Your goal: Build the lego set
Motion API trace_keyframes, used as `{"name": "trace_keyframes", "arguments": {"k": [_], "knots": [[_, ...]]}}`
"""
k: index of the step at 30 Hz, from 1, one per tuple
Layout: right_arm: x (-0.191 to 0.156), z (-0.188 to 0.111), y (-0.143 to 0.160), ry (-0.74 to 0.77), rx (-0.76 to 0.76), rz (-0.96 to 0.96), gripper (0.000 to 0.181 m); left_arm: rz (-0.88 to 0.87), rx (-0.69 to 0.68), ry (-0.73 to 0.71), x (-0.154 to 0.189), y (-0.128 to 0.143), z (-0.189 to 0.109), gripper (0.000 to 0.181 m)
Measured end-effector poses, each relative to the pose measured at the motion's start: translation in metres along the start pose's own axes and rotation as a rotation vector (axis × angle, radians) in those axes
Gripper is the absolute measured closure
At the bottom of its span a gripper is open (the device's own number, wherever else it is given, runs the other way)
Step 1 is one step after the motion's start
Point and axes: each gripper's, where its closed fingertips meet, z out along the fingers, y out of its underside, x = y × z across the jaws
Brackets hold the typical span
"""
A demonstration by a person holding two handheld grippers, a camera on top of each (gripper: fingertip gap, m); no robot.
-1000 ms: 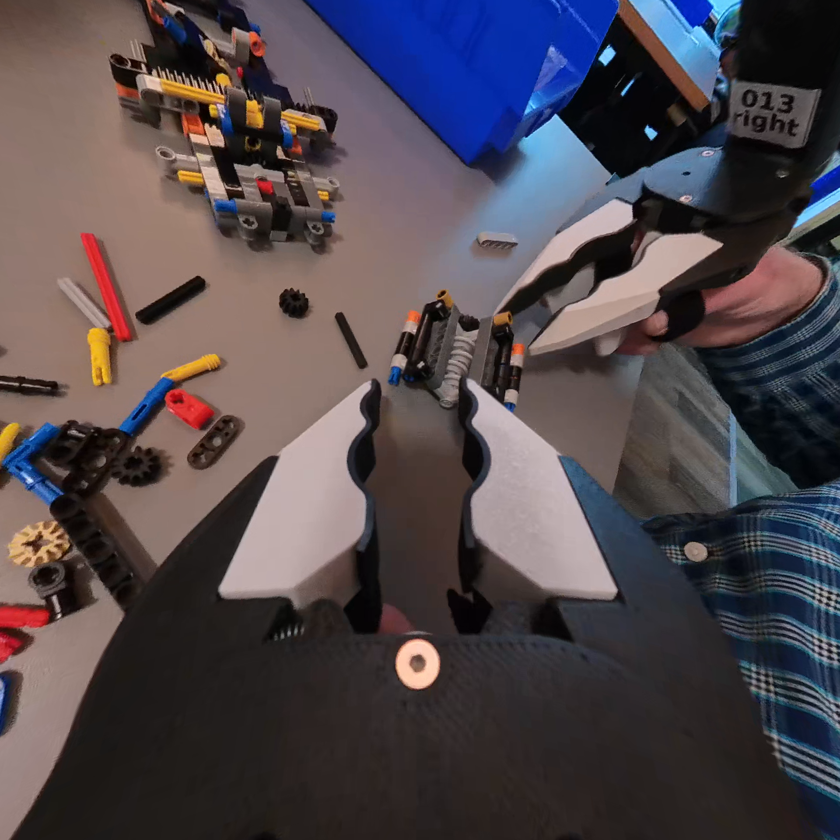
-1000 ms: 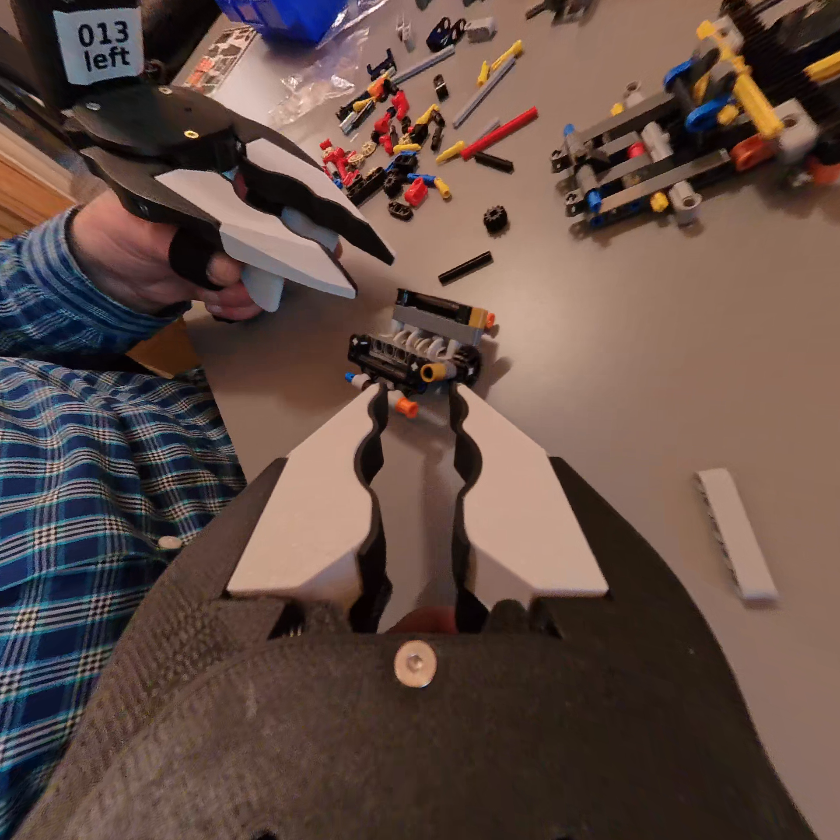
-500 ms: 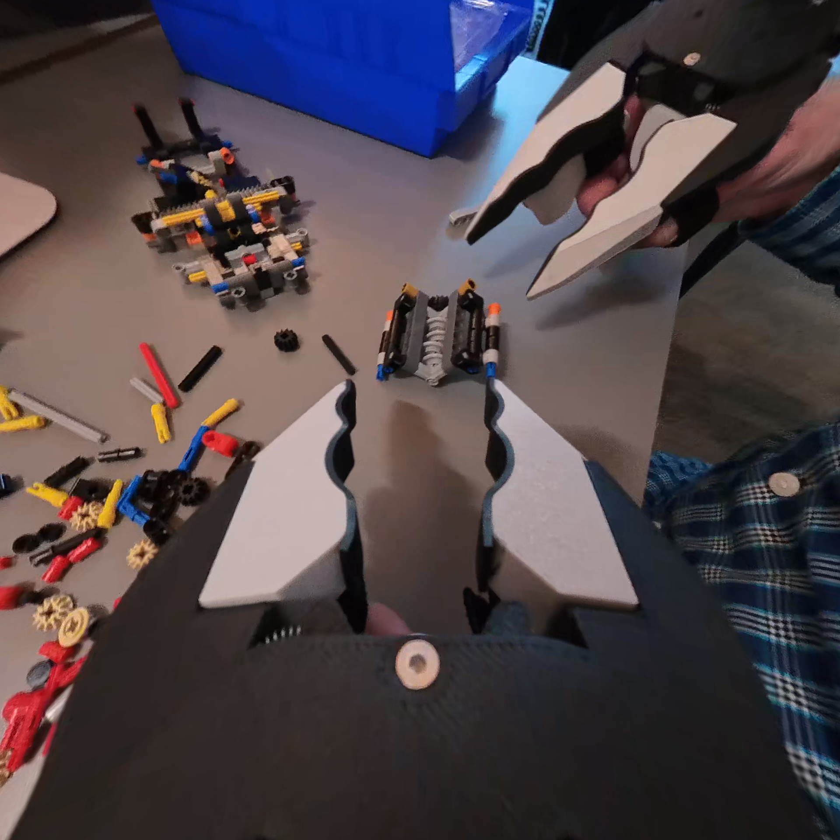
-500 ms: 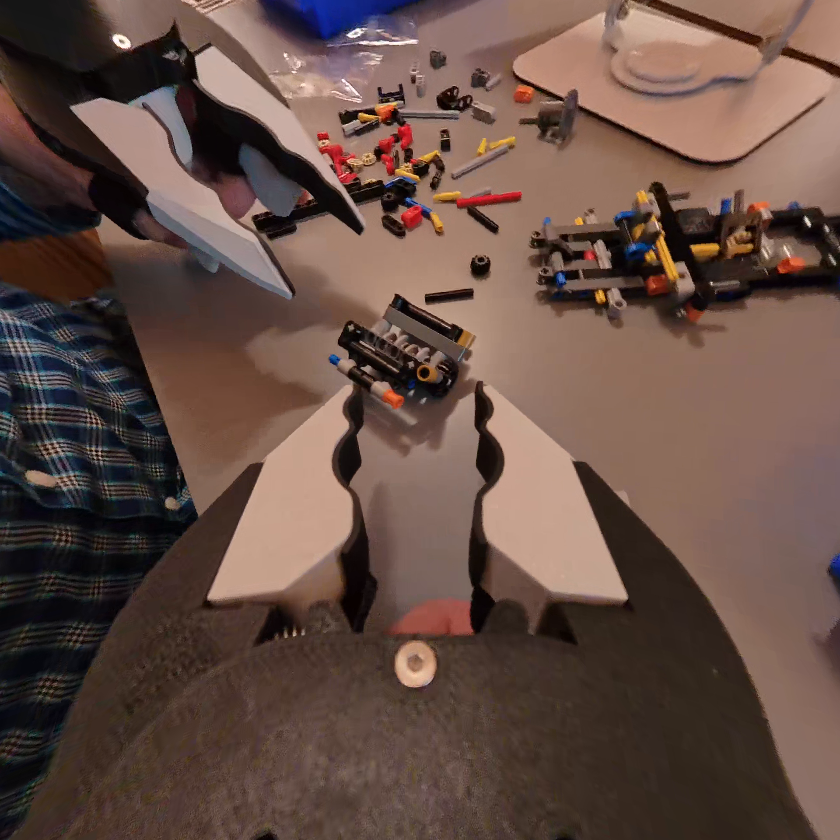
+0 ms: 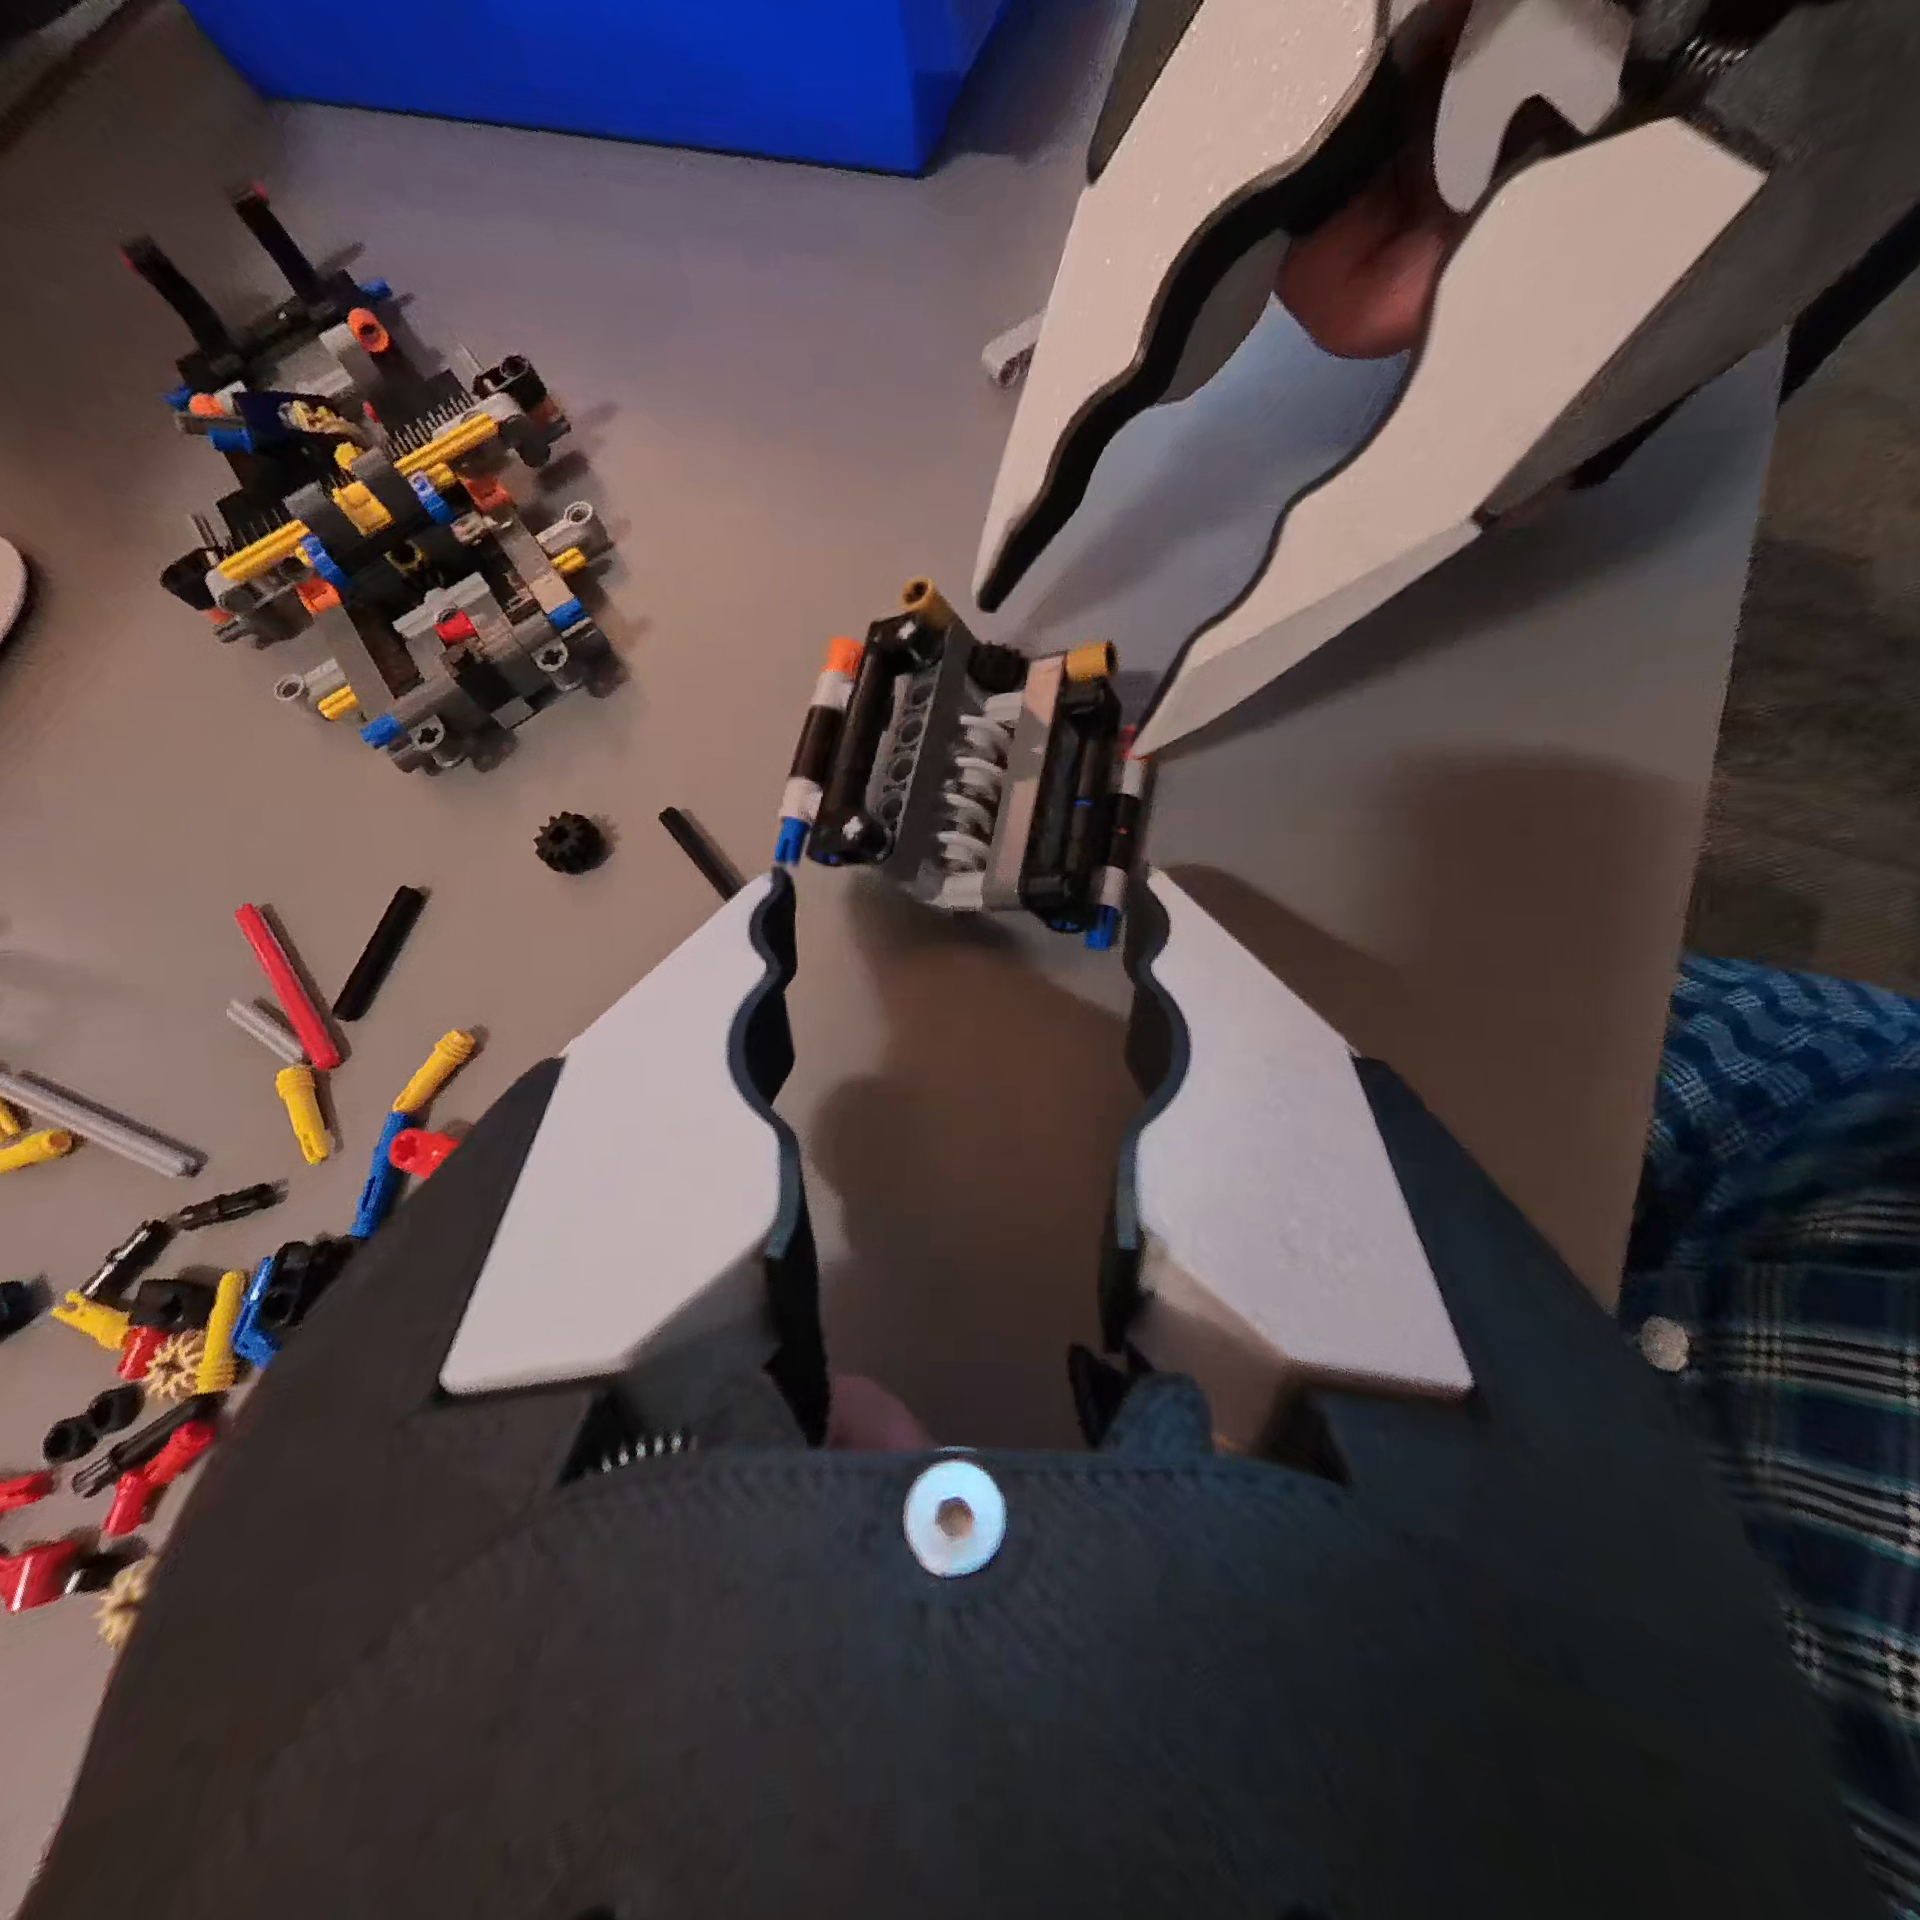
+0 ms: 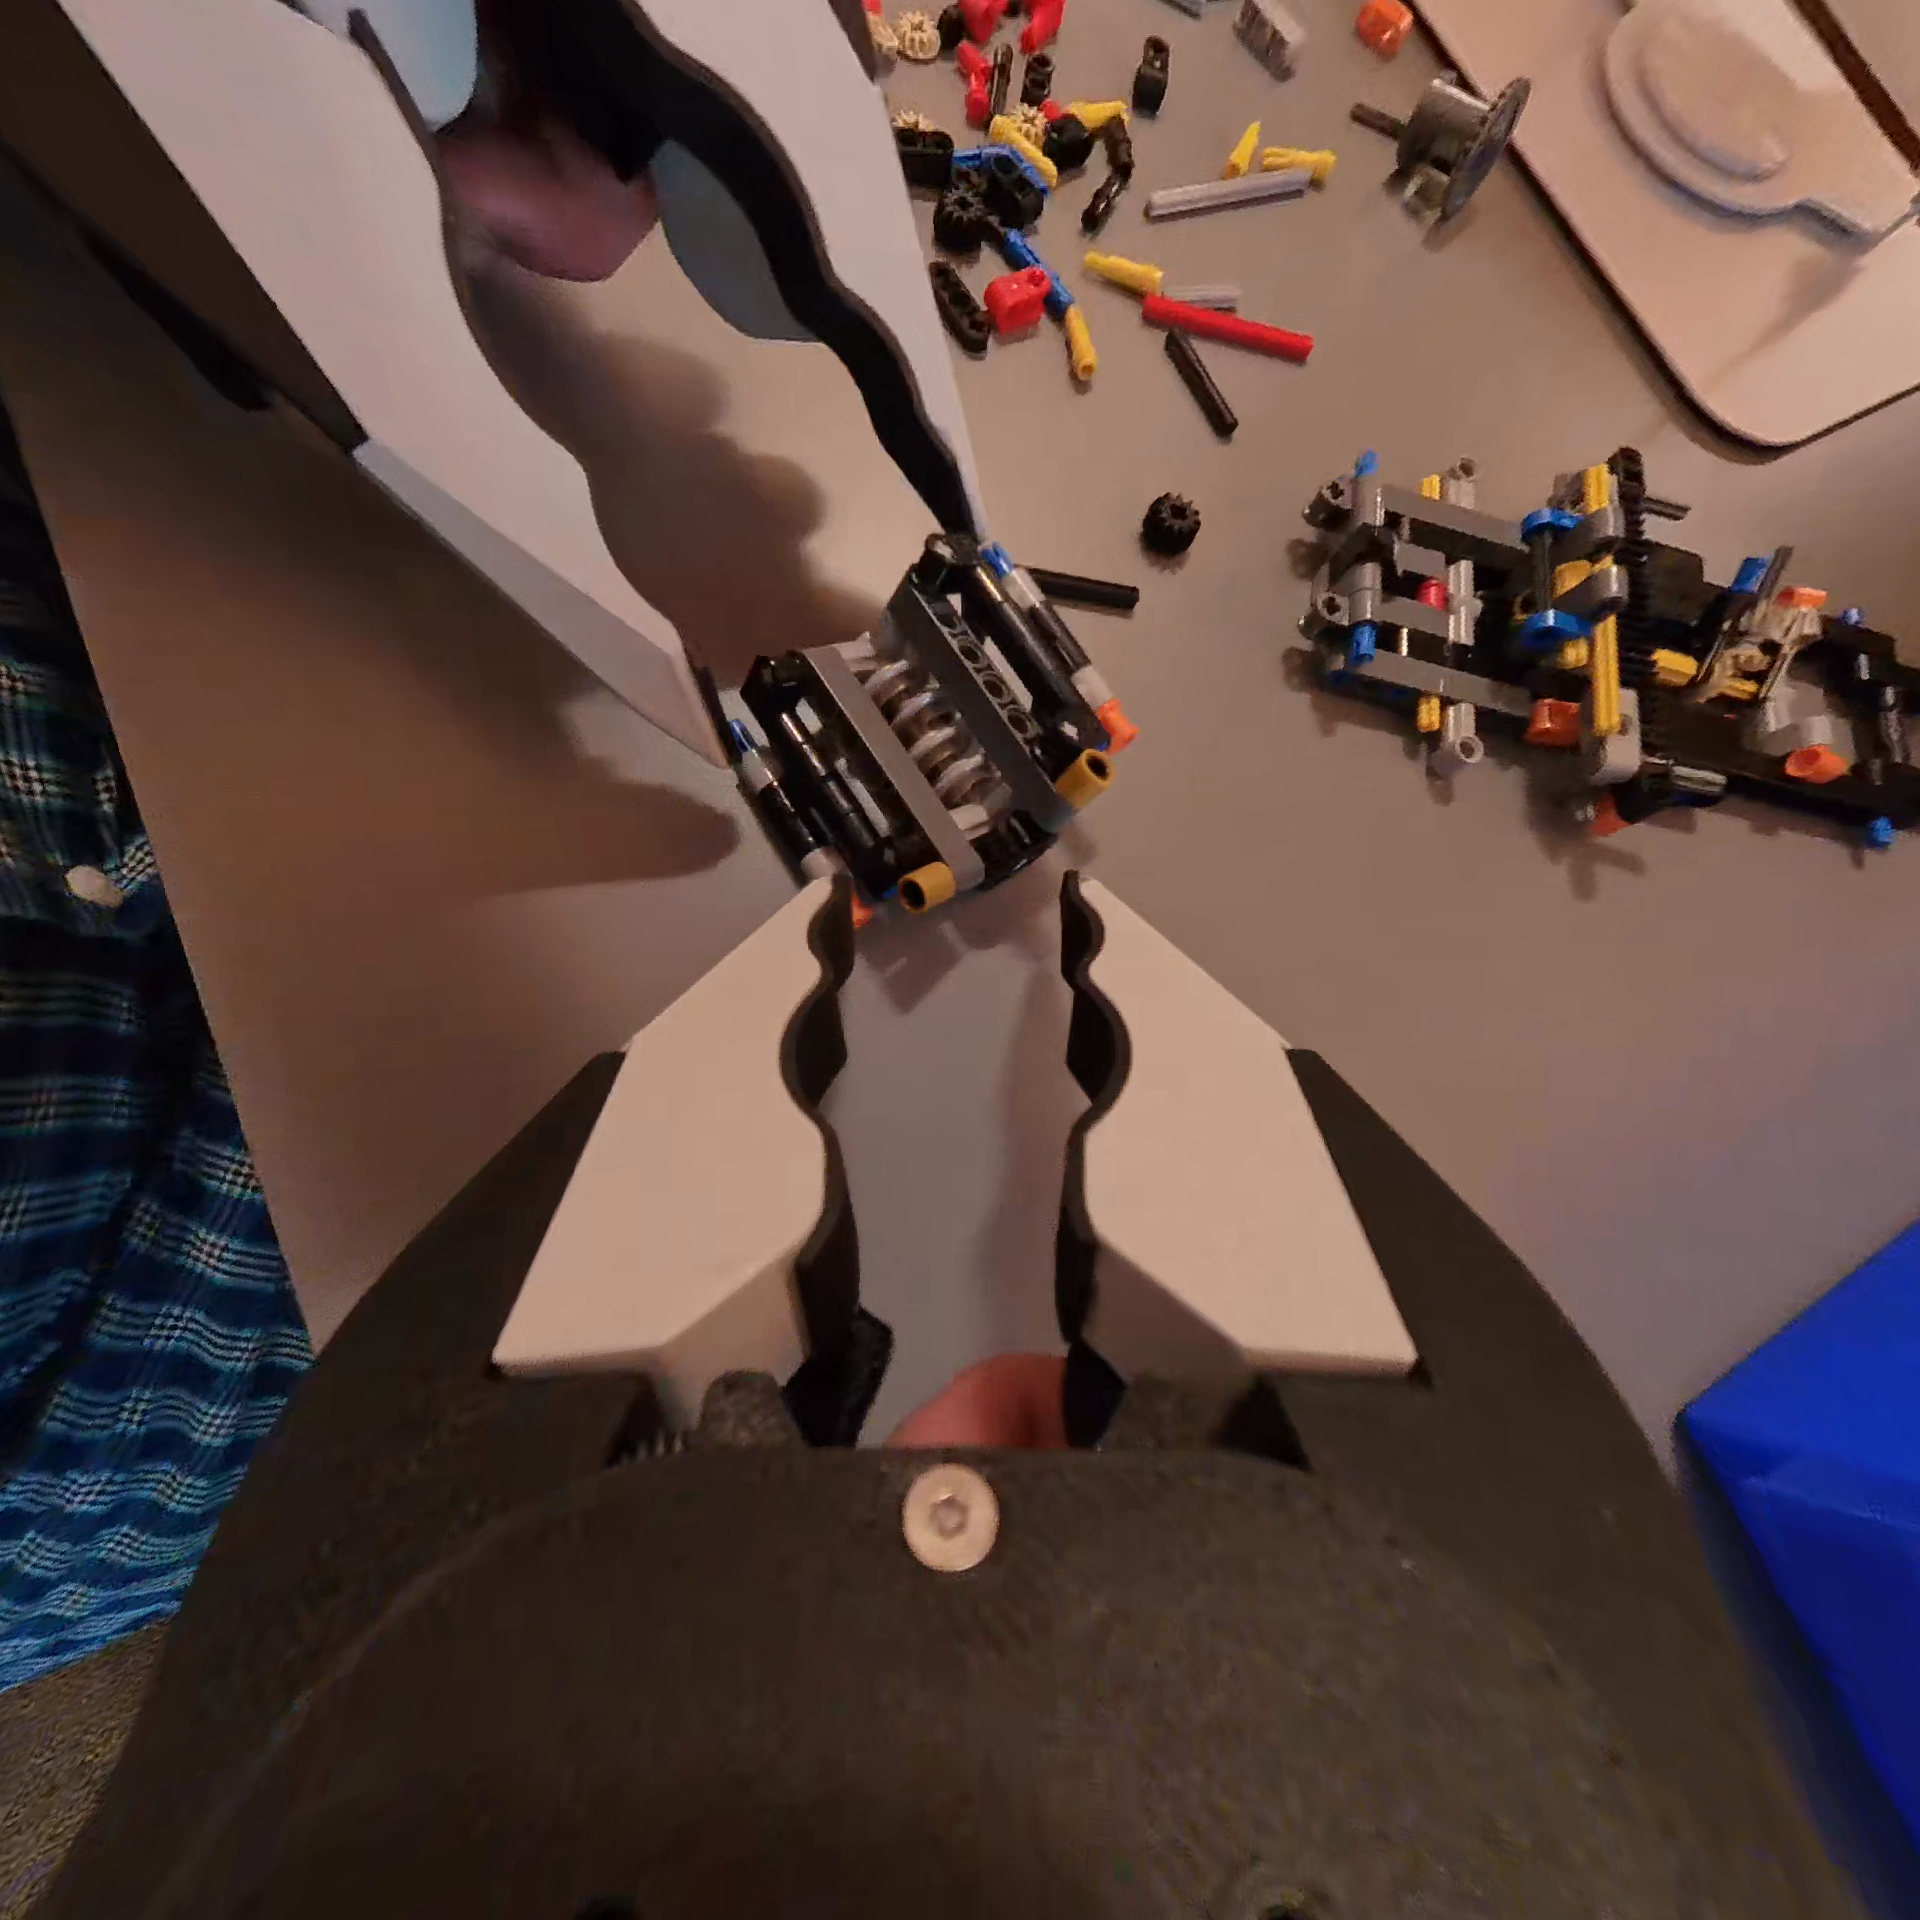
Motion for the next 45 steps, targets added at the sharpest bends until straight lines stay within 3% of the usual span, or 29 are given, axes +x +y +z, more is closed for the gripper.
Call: {"name": "trace_keyframes", "arguments": {"k": [8,11,16,21,29,37,45], "knots": [[0.003,-0.008,-0.014,-0.061,0.018,-0.17,0.104,0.101,0.016,0.014,-0.004,-0.006,0.0,0.104],[0.004,-0.001,-0.014,-0.106,-0.008,-0.25,0.099,0.126,-0.006,0.049,-0.001,-0.003,0.003,0.102],[0.011,0.007,-0.009,-0.119,-0.056,-0.296,0.106,0.128,-0.006,0.05,-0.002,-0.003,0.004,0.112],[0.004,0.007,-0.016,-0.149,0.0,-0.277,0.113,0.106,0.002,0.07,-0.003,-0.001,0.003,0.122],[0.003,0.014,-0.007,-0.176,-0.06,-0.293,0.119,0.116,-0.009,0.071,-0.007,0.001,0.006,0.122],[0.008,0.007,-0.01,-0.157,-0.049,-0.269,0.11,0.084,0.007,0.114,-0.01,-0.001,0.002,0.121],[0.018,-0.015,-0.033,-0.086,0.092,-0.199,0.125,0.071,0.048,0.083,-0.022,-0.005,-0.02,0.119]]}}
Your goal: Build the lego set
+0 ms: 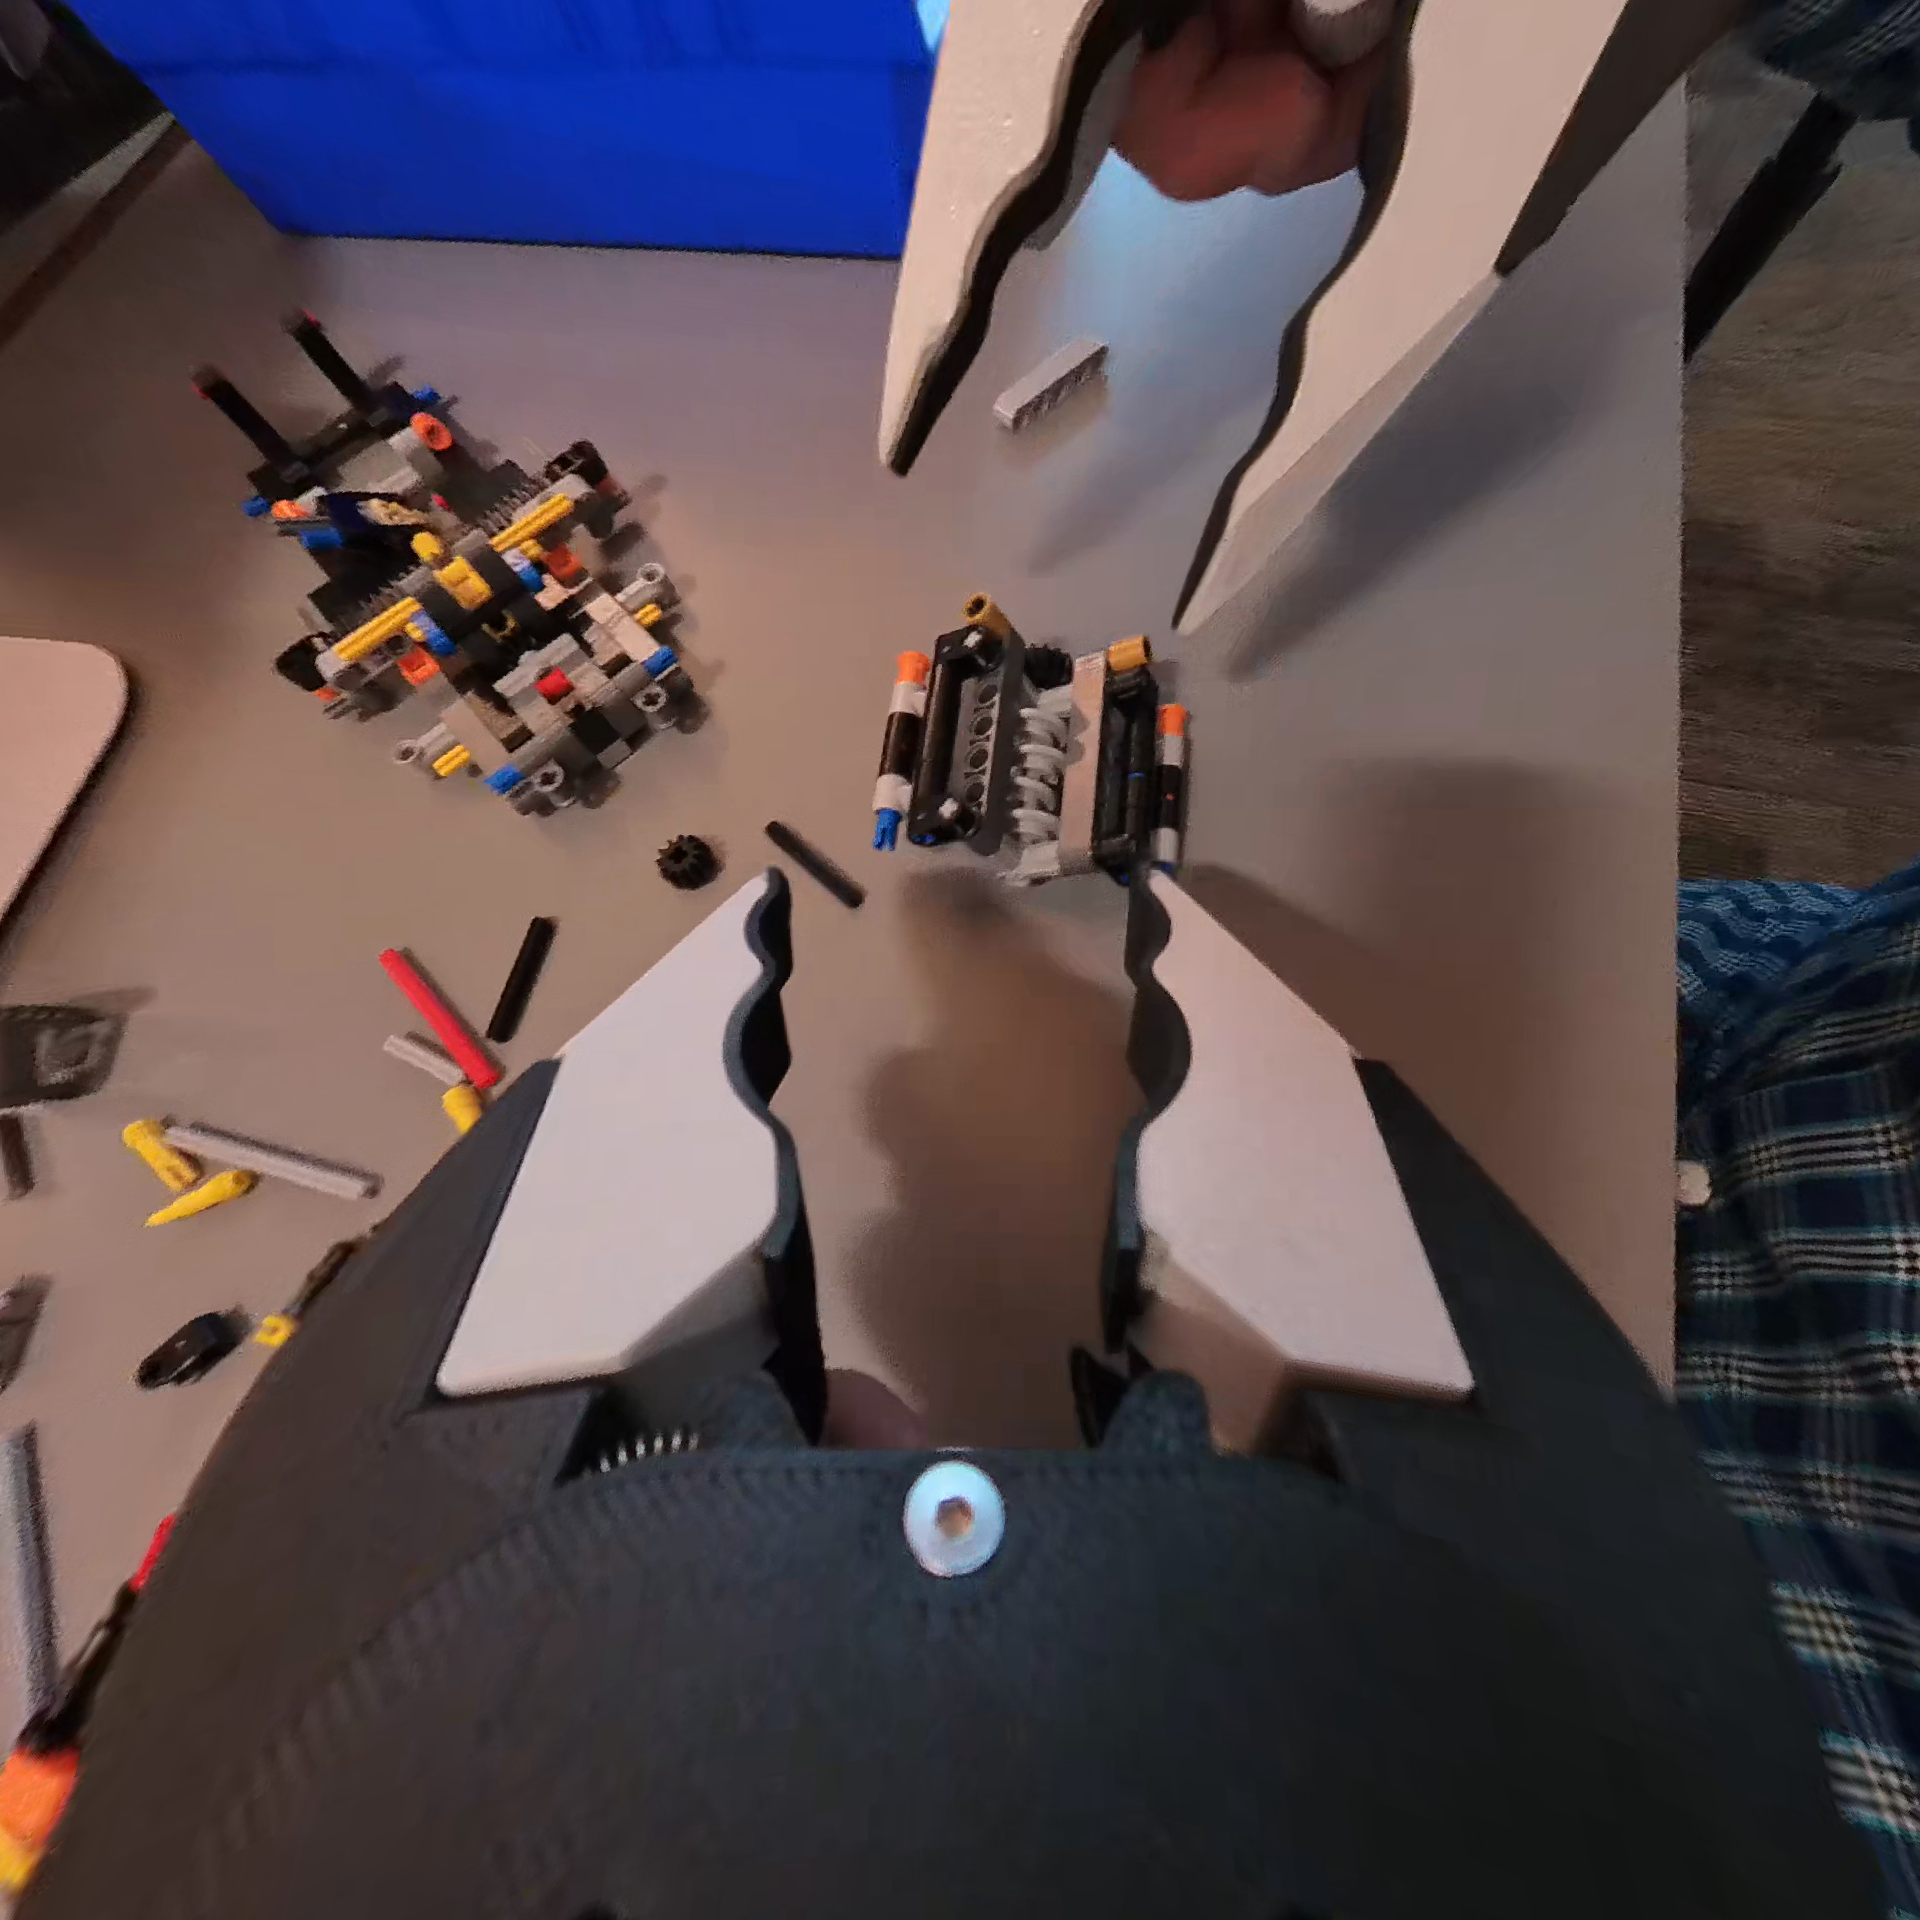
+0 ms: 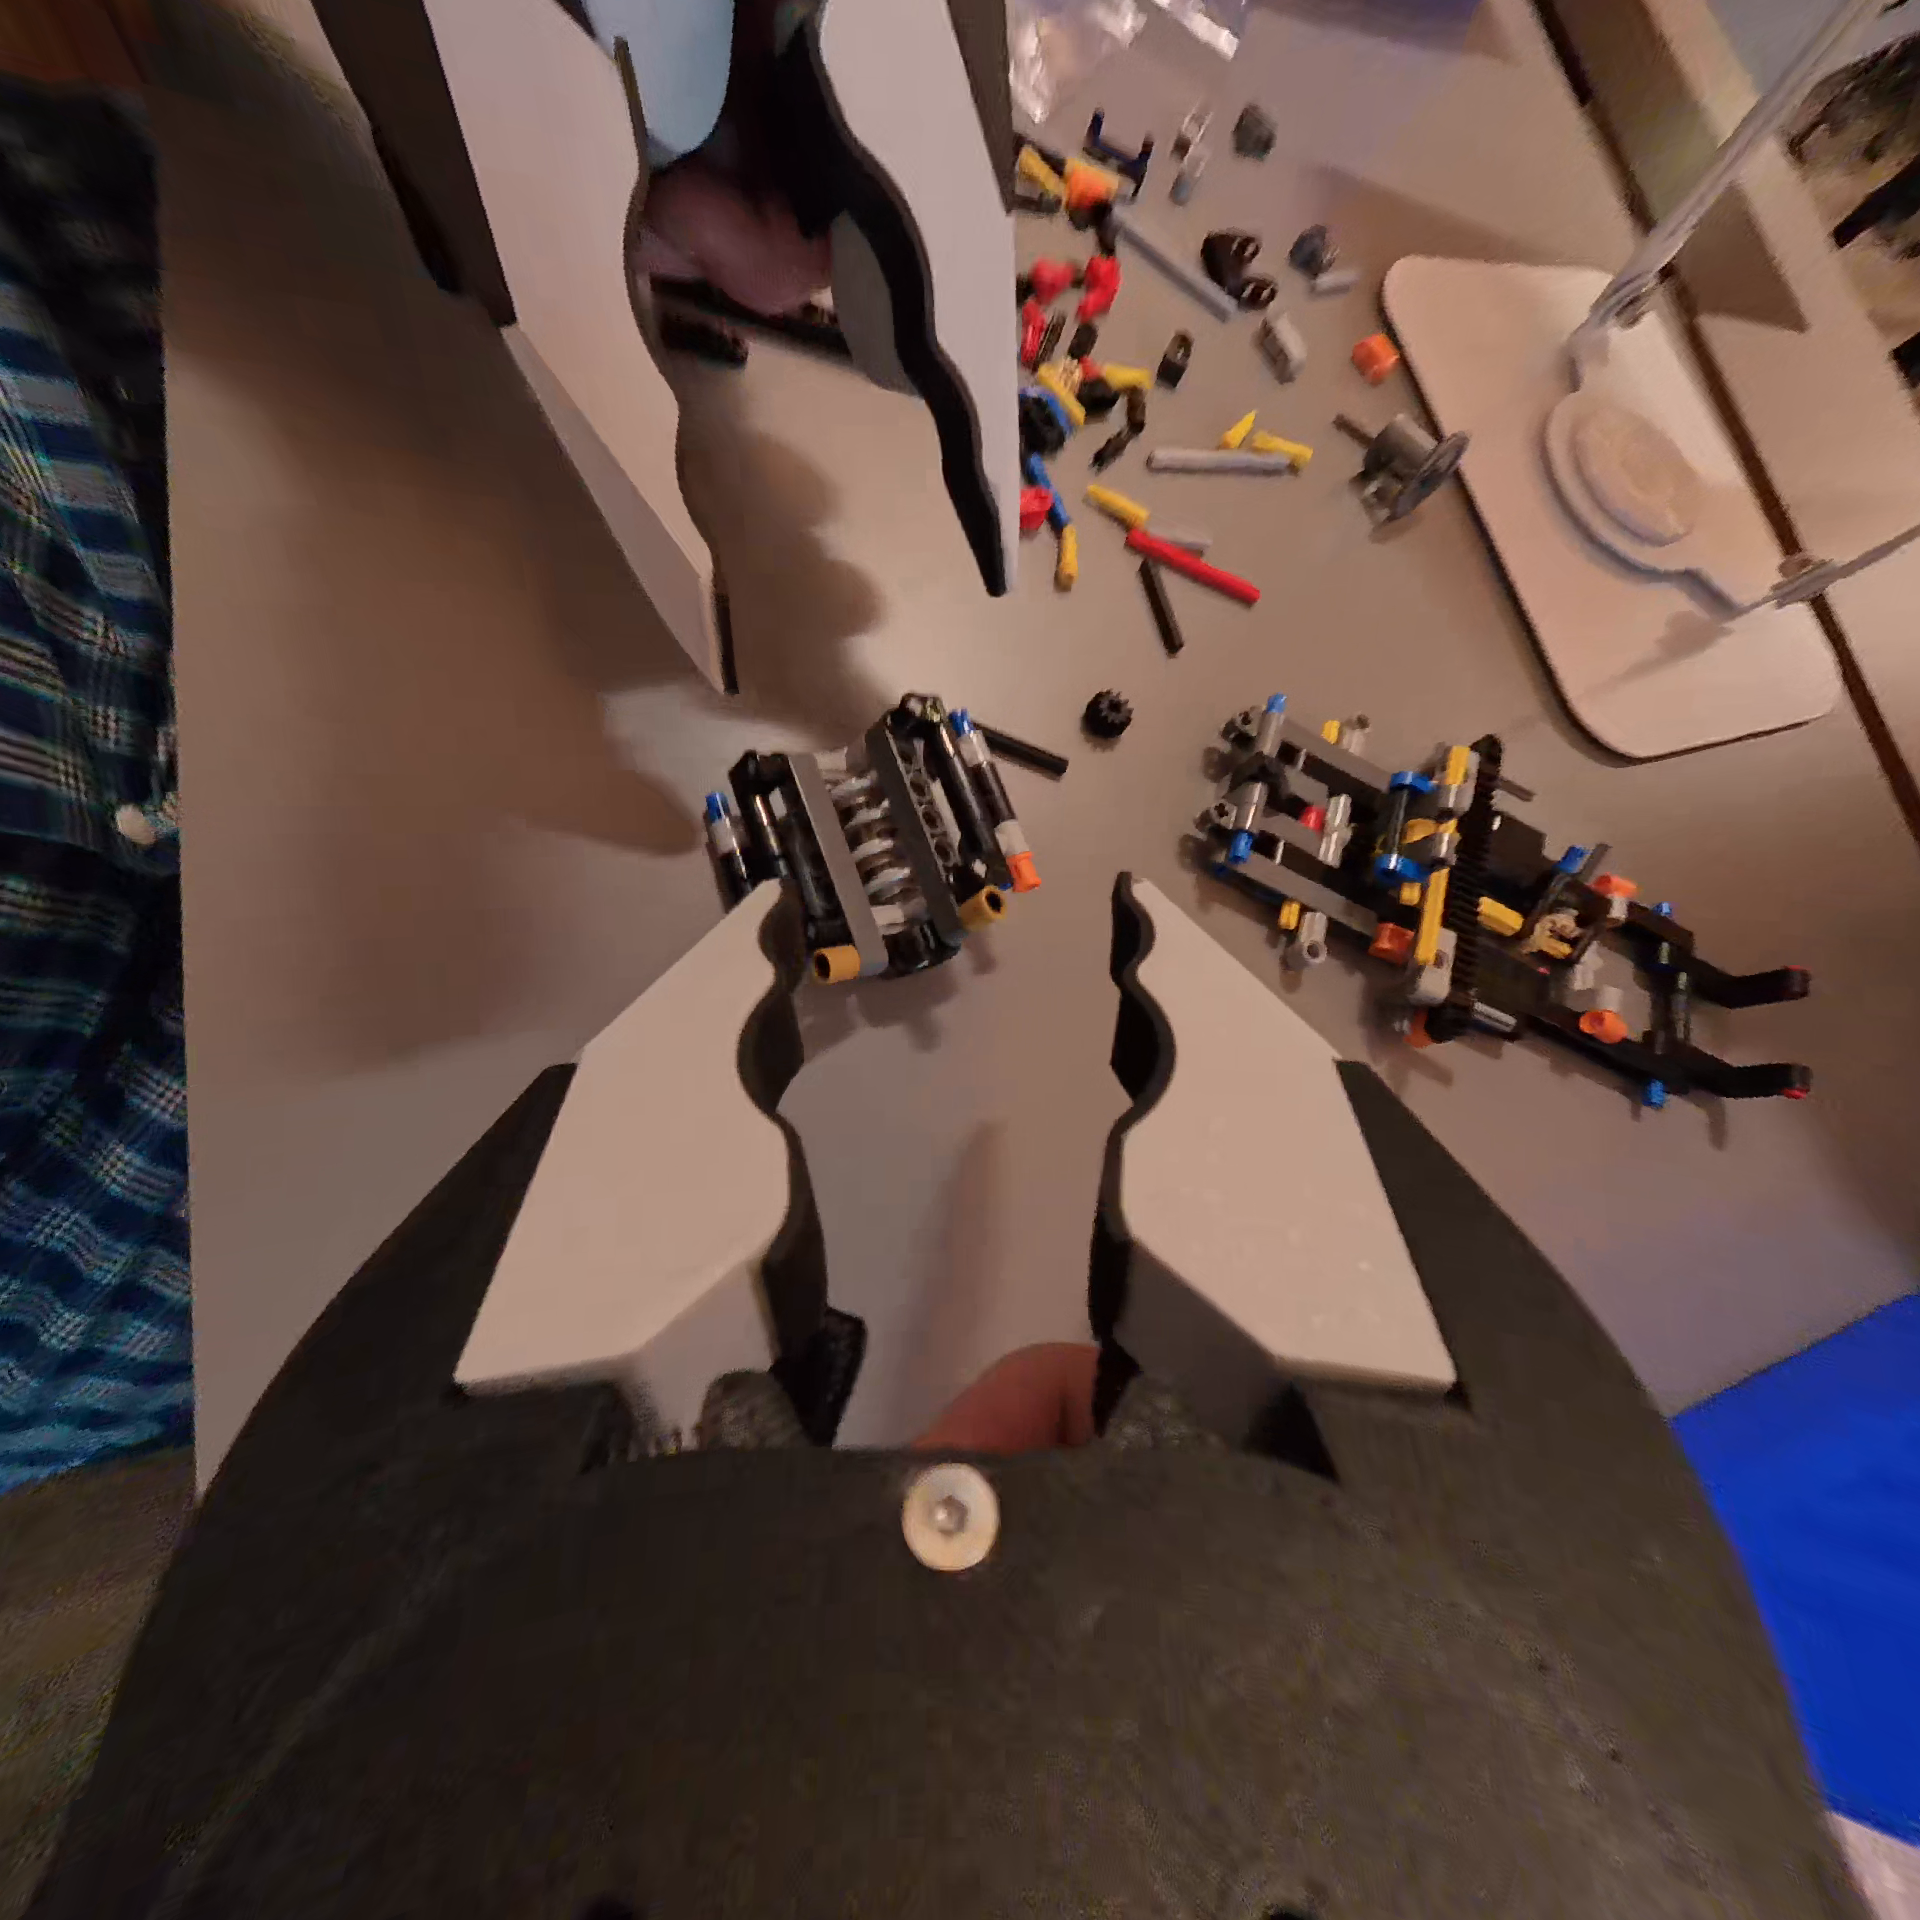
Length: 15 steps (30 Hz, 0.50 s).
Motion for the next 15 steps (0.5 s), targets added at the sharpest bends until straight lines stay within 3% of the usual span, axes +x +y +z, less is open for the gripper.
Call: {"name": "trace_keyframes", "arguments": {"k": [4,9,15], "knots": [[0.005,-0.002,-0.017,0.045,0.063,-0.017,0.136,0.025,0.013,-0.063,-0.015,-0.003,-0.013,0.121],[0.018,0.001,-0.035,0.127,0.128,-0.032,0.135,0.055,0.048,-0.179,-0.048,-0.015,-0.033,0.124],[0.023,0.01,-0.035,0.155,0.169,0.02,0.129,0.099,0.088,-0.345,-0.109,-0.04,-0.061,0.129]]}}
